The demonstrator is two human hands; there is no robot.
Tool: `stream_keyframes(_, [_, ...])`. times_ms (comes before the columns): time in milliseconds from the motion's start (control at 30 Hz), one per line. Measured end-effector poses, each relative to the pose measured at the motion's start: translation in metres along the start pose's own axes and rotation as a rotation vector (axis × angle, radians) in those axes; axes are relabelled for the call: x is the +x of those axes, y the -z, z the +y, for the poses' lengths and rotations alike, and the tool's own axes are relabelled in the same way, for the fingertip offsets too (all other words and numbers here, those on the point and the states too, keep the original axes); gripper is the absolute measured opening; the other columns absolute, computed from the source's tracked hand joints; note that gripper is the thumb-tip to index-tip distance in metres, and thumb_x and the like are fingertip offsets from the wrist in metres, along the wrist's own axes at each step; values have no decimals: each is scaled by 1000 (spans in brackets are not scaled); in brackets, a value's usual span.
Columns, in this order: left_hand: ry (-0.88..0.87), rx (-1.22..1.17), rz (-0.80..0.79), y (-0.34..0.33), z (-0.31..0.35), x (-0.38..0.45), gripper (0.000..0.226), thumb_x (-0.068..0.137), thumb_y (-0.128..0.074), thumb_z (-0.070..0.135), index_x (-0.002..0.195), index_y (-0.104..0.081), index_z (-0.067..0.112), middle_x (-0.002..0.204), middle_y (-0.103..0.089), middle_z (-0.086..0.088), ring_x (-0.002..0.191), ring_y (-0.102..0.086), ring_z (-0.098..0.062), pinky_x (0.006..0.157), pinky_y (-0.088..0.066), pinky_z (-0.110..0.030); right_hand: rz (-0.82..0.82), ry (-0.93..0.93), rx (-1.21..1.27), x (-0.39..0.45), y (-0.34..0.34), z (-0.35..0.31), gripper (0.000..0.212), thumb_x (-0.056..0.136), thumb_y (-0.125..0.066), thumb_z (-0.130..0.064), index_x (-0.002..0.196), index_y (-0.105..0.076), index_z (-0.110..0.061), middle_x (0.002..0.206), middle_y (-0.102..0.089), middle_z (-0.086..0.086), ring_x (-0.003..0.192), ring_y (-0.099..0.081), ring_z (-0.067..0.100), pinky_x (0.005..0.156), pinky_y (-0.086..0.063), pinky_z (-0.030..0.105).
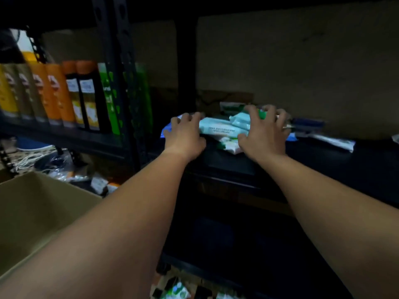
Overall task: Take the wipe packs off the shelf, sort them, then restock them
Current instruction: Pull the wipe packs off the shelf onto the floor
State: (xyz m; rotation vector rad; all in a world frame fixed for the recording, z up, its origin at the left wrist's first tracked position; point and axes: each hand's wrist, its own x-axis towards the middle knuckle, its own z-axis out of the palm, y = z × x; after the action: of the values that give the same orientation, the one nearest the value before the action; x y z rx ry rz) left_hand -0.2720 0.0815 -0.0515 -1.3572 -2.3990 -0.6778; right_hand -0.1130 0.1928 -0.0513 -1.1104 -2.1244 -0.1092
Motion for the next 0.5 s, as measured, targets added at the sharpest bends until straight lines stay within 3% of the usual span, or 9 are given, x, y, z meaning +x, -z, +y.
stream_keyframes(100, [-31,25,-97,-17,-1,26,80,83,-64,14,151,-28,39,156,-28,0,142,-19,-38,103,-35,-68,-154,-38,-94,24,-14,20,92,73,-75,-28,147,-24,-46,159,-7,10,147,2,44,106,-26,73])
stream_keyframes(167, [-58,86,-142,-29,2,42,89,83,-65,13,155,-20,40,163,-16,2,149,-7,-38,108,-27,-72,-233,-52,-171,39,-20,31,104,72,-78,-27,151,-14,-48,160,-3,10,147,8,46,105,-21,78])
stream_keyframes(233, [-114,184,-143,-39,7,56,92,85,-67,16,157,-14,41,166,-10,2,152,-2,-34,113,-21,-70,-269,-47,-229,51,-22,38,108,73,-80,-30,152,-9,-49,157,-13,12,145,-3,47,105,-23,77])
stream_keyframes(333, [-256,283,-111,-49,15,72,84,91,-65,22,158,-17,36,167,-14,-3,154,-7,-29,120,-16,-58,-161,95,-396,60,-25,46,99,76,-79,-33,151,-14,-41,144,-36,15,131,-32,44,101,-34,68])
stream_keyframes(433, [-399,332,-13,-60,19,78,66,94,-57,16,153,-30,28,158,-36,-5,144,-33,-28,113,-29,-42,-126,182,-400,65,-31,54,97,77,-80,-28,149,-16,-35,136,-42,16,121,-43,43,91,-45,56])
stream_keyframes(500, [-413,323,47,-66,18,78,60,94,-54,13,149,-37,25,149,-48,-4,134,-46,-29,105,-36,-41,-164,193,-340,66,-33,56,101,76,-82,-22,149,-13,-33,135,-40,17,120,-44,43,82,-47,50])
